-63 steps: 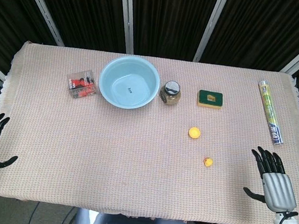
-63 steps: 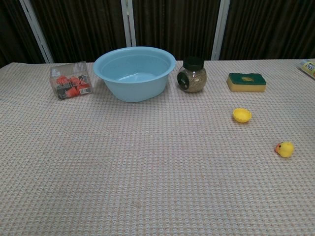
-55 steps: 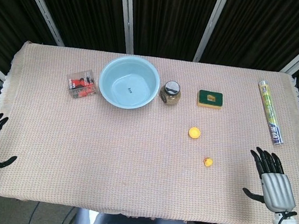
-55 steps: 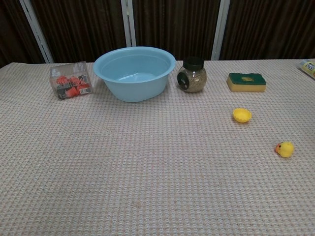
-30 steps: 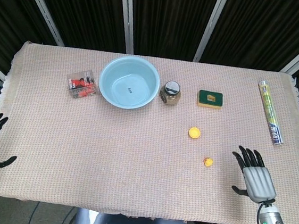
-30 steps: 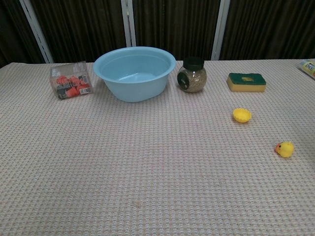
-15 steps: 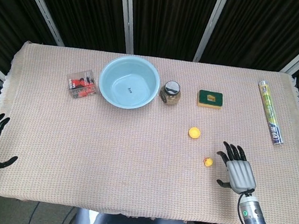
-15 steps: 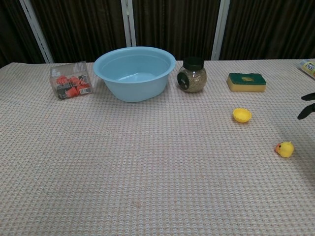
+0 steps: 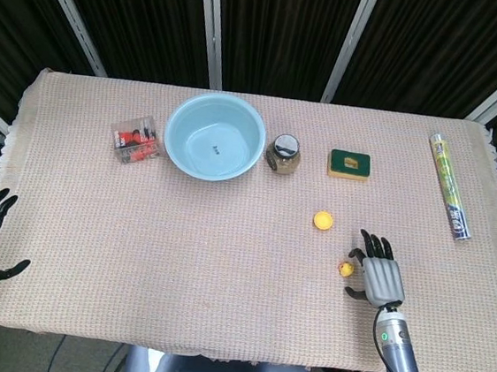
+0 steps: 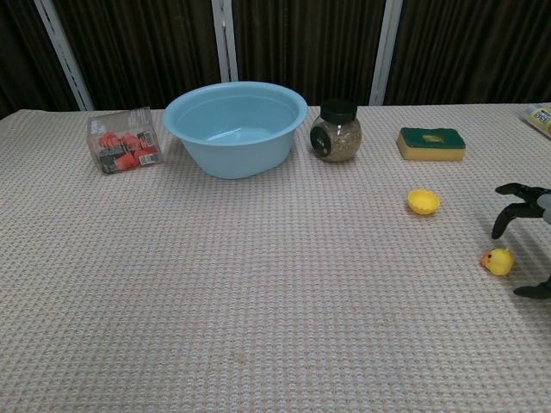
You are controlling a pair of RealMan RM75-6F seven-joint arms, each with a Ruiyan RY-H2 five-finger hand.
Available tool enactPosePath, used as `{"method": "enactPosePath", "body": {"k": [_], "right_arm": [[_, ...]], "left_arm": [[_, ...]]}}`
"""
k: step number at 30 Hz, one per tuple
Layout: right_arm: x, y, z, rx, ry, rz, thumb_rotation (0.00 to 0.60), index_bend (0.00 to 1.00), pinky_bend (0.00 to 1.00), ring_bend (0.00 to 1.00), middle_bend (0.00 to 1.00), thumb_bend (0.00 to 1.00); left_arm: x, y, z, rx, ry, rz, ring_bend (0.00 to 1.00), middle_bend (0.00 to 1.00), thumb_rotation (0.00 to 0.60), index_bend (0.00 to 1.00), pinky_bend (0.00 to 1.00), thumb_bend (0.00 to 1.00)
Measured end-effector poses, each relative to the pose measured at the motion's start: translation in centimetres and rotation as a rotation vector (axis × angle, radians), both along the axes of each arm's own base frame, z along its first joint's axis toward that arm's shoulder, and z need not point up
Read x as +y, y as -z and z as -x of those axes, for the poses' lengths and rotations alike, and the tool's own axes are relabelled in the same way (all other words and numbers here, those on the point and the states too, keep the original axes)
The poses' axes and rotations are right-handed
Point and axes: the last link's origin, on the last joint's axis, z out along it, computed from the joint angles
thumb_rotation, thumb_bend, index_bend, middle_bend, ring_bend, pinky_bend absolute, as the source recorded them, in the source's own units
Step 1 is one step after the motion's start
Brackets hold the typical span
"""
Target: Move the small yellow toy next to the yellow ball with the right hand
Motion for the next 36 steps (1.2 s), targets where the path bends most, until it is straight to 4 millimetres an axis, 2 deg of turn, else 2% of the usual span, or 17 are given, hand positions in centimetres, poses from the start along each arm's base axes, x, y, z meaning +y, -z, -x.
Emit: {"method": "enactPosePath", "body": {"k": [12,22,36], "right_arm": [[-0.6,1.7,0.0,0.016,-0.025,-0.035,0.6,0.42,0.0,0.0,0.0,0.14],[-1.6,0.8,0.5,0.032,-0.032,-0.021,0.6,0.42,0.0,0.0,0.0,0.15],[-2.0,0.0,0.7,0.037,-0.038,-0.011,0.6,0.5,0.0,0.0,0.0,0.16]], "left_arm": [[-0.1,0.1,-0.2,0.011,0.012,0.003,0.0,0.0,0.6,0.0,0.21,0.0],[-0.1,0.1,-0.2,0.013,0.011,0.007,0.0,0.0,0.6,0.0,0.21,0.0],[0.0,0.2,-0.3,0.016,0.008,0.013,0.0,0.0,0.6,0.0,0.21,0.0]]}}
